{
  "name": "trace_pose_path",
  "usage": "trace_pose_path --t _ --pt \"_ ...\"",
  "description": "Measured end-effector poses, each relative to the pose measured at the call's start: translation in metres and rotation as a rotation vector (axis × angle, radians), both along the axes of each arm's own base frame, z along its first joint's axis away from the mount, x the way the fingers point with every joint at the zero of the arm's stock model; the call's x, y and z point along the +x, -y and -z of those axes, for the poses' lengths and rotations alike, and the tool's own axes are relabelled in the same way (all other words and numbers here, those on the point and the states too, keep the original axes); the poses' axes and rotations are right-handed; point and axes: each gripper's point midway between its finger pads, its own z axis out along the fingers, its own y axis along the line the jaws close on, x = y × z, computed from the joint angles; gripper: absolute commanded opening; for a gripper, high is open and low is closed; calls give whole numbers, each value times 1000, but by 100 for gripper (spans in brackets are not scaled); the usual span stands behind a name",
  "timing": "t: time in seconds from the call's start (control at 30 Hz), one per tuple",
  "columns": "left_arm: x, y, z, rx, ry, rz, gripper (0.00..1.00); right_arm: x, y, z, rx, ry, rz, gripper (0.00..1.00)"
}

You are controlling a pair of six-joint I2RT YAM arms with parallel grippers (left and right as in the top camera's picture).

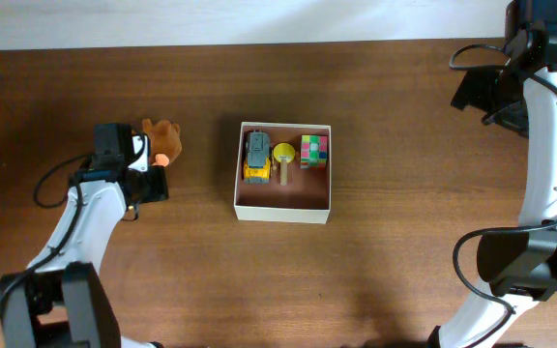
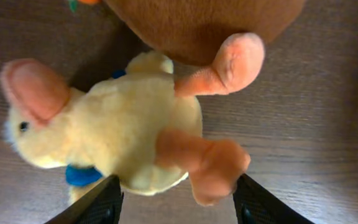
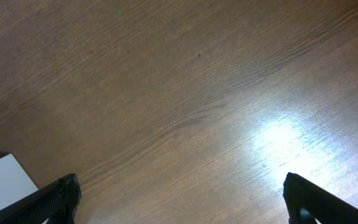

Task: Pack container
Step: 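Lower the left gripper and close it on the plush mouse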

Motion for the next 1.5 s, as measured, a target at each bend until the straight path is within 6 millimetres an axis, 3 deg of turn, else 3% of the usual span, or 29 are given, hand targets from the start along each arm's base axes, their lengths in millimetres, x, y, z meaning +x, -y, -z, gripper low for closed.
trace_pose_path --t 0.27,0.4,0.53,0.63,0.77,0.97,1.1,1.4,1.43,1.5 --pt "5 -1 8 2 -1 -1 59 0 0 0 0 0 0 99" --pt "7 0 8 4 5 3 73 0 0 0 0 0 0 99" --pt "12 3 5 7 28 15 70 0 0 0 0 0 0 99" --pt "17 6 3 9 45 23 59 0 0 0 0 0 0 99" --pt "18 6 2 18 50 27 36 0 0 0 0 0 1 99" --pt "18 3 3 31 47 21 33 0 0 0 0 0 0 99" --pt "18 3 6 35 40 24 2 0 0 0 0 0 0 99" --pt "15 3 13 31 16 21 2 0 0 0 0 0 0 99" --pt "15 3 13 31 12 21 8 0 0 0 0 0 0 99" --pt "11 4 13 32 -5 28 34 0 0 0 0 0 0 99"
